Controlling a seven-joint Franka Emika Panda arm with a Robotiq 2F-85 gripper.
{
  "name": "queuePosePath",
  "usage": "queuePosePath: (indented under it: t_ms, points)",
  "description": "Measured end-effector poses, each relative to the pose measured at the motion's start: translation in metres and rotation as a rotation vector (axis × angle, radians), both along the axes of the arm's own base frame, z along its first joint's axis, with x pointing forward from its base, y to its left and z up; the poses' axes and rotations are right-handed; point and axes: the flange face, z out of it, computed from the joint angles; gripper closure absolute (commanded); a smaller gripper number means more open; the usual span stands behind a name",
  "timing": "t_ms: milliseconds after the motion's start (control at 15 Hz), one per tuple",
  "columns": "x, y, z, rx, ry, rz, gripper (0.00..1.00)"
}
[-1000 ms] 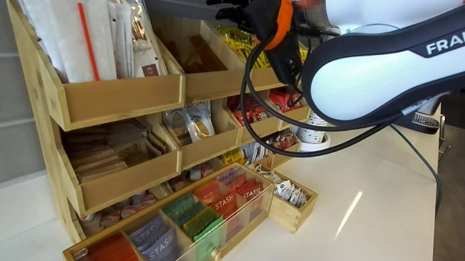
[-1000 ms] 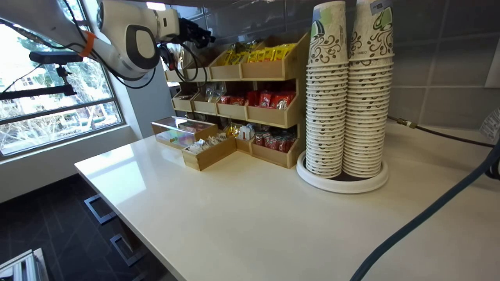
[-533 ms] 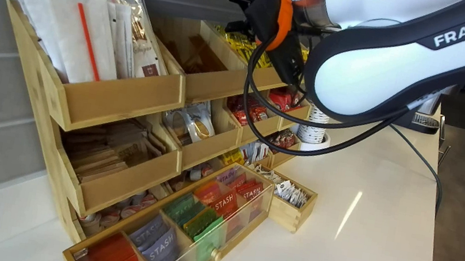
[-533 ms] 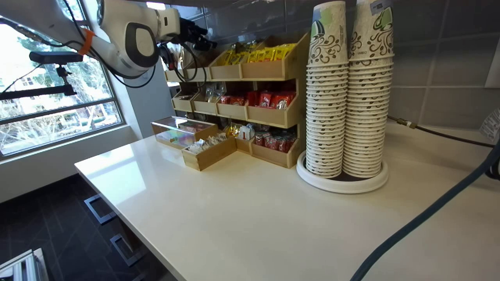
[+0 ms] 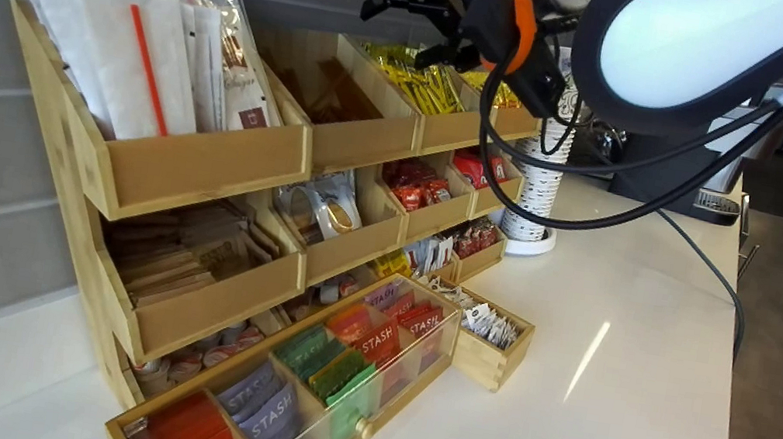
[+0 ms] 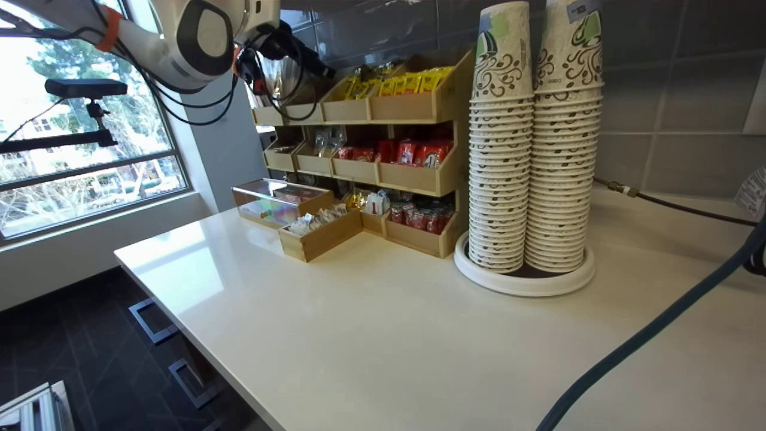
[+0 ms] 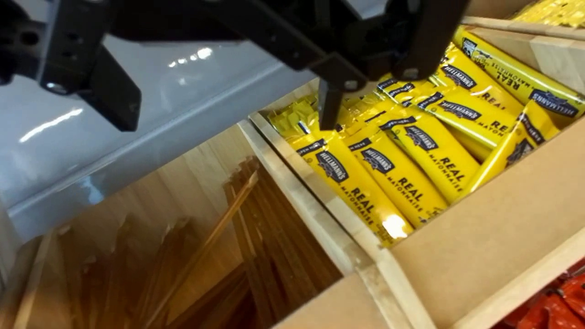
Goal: Put the straw on the top second left rack
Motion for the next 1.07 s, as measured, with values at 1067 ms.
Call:
queuePosePath:
  t_ms: [1067]
  points:
    - [-0.003, -0.011, -0.012, -0.185, 0.198, 0.382, 0.00]
